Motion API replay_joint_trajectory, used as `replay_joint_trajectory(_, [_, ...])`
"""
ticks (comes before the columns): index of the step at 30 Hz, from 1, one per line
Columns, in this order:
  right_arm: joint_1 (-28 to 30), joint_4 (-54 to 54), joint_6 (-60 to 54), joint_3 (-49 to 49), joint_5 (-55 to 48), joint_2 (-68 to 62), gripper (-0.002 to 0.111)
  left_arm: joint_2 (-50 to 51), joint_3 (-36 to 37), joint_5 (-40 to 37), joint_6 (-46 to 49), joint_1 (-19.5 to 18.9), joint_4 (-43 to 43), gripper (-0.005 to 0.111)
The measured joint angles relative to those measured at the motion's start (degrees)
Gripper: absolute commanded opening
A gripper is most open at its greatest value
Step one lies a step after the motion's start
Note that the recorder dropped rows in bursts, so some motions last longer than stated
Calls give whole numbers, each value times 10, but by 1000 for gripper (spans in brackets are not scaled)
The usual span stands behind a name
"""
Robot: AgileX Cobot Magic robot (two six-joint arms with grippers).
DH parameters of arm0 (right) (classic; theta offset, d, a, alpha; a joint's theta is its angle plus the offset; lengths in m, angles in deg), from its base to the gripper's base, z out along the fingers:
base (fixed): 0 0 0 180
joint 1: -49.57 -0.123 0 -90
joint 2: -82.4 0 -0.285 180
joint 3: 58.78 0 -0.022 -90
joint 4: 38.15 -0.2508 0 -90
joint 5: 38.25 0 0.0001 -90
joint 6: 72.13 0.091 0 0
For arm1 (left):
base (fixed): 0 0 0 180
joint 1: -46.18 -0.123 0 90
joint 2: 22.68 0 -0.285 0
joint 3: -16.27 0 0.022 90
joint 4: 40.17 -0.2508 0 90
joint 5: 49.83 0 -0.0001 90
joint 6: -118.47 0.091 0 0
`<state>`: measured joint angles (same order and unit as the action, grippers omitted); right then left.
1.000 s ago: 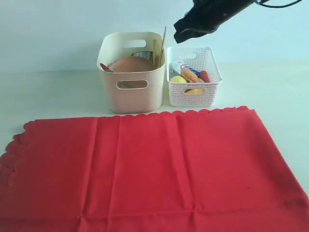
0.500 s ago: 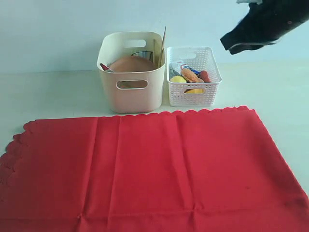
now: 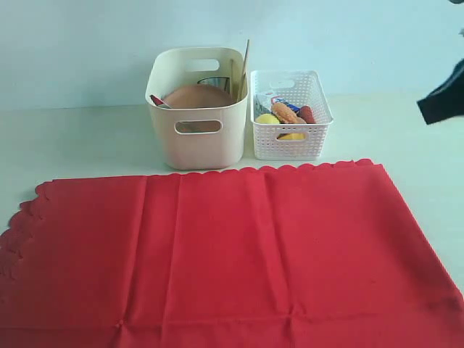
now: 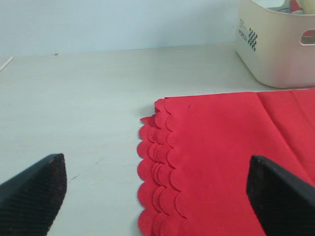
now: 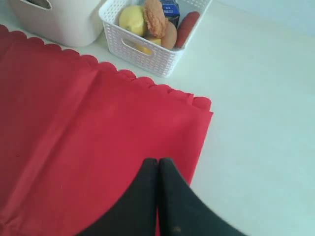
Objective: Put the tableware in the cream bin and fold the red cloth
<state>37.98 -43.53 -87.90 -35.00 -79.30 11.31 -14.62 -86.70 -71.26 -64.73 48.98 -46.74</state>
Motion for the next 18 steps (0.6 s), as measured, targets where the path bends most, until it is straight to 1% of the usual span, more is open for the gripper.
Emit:
replay_joint_trajectory(10, [0,54,64,144,34,198,0,0,0,0,0,72,0,94])
replay_joint_trajectory(14, [0,54,82,192,61,243,0,0,0,0,0,86,0,94])
replay_joint_trajectory(18, [0,54,122,227,92,258,0,0,0,0,0,89,-3,94])
